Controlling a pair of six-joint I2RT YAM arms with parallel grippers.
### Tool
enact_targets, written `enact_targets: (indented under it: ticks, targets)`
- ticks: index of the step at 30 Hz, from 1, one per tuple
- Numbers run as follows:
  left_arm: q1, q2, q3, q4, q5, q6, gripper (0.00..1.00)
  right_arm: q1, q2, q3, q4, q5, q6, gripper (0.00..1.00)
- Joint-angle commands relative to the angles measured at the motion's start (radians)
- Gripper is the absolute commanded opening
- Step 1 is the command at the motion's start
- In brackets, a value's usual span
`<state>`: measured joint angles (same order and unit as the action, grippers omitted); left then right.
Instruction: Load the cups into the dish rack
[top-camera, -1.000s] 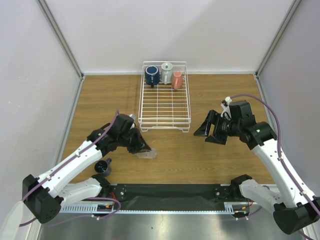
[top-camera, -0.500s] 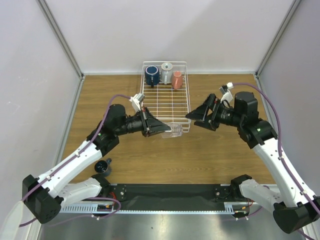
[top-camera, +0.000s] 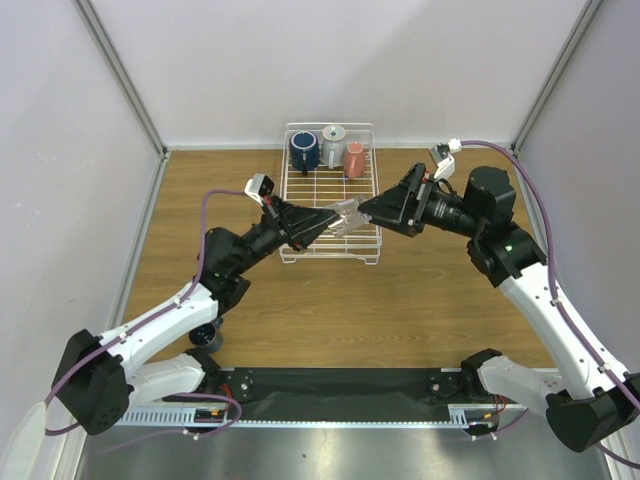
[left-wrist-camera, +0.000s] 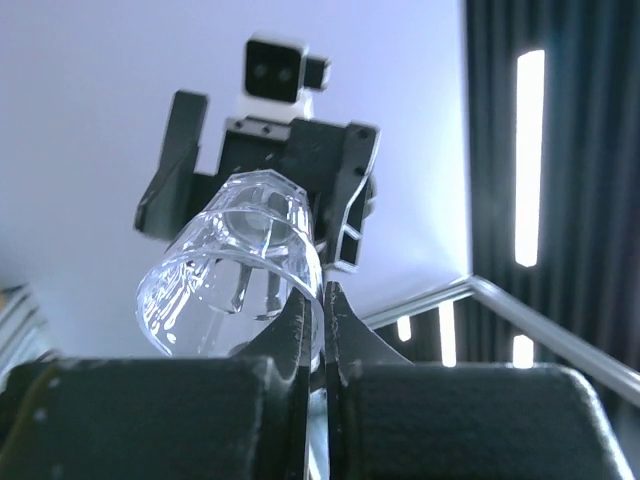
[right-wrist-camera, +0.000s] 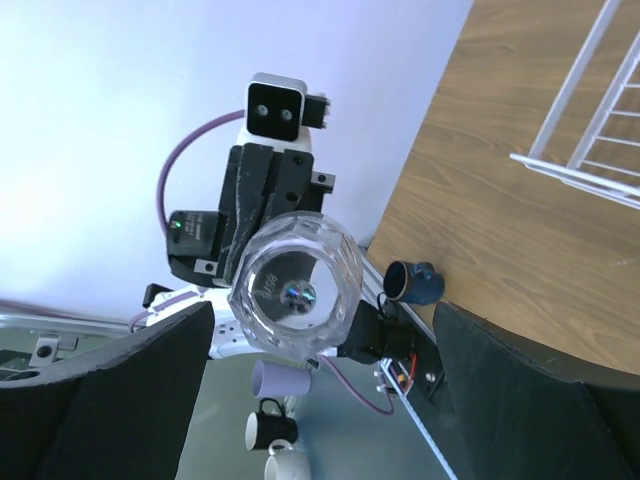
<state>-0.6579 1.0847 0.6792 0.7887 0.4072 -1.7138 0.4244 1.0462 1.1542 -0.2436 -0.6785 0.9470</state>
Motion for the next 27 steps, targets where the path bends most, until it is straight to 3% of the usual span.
enact_targets:
  ticks: [1,9,27]
  targets:
    - [-0.003,0.017,-0.029,0.242,-0.111,-0.124,0.0,0.016,0.014,0.05,0.078,0.028,0.024,0.99]
    - [-0.034,0.032,-0.066,0.322,-0.225,-0.168,0.0,0.04,0.054,0.039,0.156,0.054,0.061,0.87]
    - [-0.082,0.043,-0.096,0.386,-0.268,-0.193,0.0,0.1,0.13,0.133,0.121,0.08,0.029,0.7]
